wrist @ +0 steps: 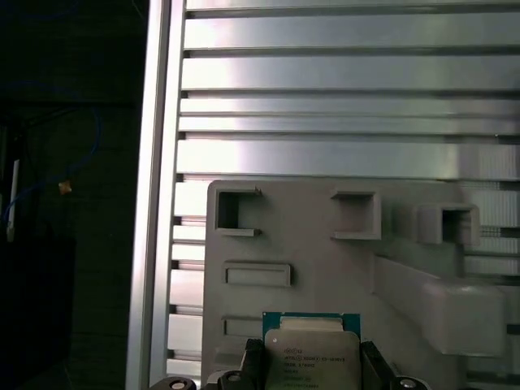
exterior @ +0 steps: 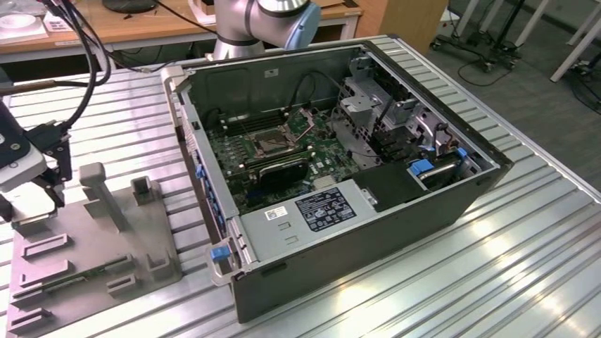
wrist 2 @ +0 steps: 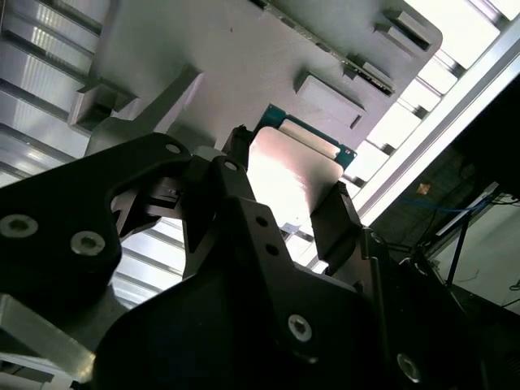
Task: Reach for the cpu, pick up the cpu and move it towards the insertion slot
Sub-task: 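Pick up the cpu and move it towards the insertion slot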
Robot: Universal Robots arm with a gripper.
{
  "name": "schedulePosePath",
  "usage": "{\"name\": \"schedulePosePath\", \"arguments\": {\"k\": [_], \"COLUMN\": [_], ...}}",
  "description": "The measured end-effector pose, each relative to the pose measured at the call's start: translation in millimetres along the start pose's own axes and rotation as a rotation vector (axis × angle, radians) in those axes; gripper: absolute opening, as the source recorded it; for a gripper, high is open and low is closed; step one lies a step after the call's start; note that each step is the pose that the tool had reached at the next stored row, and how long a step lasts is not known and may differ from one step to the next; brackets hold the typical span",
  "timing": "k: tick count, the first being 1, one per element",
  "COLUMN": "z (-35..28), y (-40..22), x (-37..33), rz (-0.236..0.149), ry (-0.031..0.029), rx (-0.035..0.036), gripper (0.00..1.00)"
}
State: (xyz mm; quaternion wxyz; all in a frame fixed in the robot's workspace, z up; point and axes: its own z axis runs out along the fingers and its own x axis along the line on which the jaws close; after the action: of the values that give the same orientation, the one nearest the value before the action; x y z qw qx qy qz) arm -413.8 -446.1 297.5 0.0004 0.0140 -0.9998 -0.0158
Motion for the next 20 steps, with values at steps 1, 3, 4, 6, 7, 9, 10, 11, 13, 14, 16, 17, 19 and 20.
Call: {"name": "schedulePosePath", "arguments": {"k": [1, 3, 4, 6, 7, 9, 10, 11, 13, 14, 16, 17, 19, 20], "z": [-1.6, -5.2, -7.1, -11.0, -12.9, -16.8, -18.5, -19.4, -19.5, -19.6, -19.5, -19.6, -19.5, -19.5], "y": [0.1, 0.2, 0.3, 0.4, 0.5, 0.6, 0.7, 0.7, 0.7, 0.8, 0.8, 0.8, 0.7, 0.7], "x": [0.0, -0.1, -0.1, -0.1, -0.1, -0.2, -0.2, -0.3, -1.6, -2.5, -5.2, -6.9, -10.7, -12.5], "rz": [0.000, 0.000, 0.000, 0.000, 0.000, 0.000, 0.000, 0.000, 0.000, 0.000, 0.000, 0.000, 0.000, 0.000], "ry": [0.0001, 0.0001, 0.0001, 0.0001, 0.0000, 0.0001, 0.0001, 0.0001, 0.0000, 0.0001, 0.0001, 0.0001, 0.0001, 0.0000], "rx": [0.0000, 0.0001, 0.0001, 0.0001, 0.0000, 0.0001, 0.0000, 0.0001, 0.0000, 0.0000, 0.0000, 0.0000, 0.0000, 0.0000], "gripper": [0.54, 0.54, 0.54, 0.54, 0.54, 0.54, 0.54, 0.54, 0.54, 0.54, 0.54, 0.54, 0.54, 0.54]}}
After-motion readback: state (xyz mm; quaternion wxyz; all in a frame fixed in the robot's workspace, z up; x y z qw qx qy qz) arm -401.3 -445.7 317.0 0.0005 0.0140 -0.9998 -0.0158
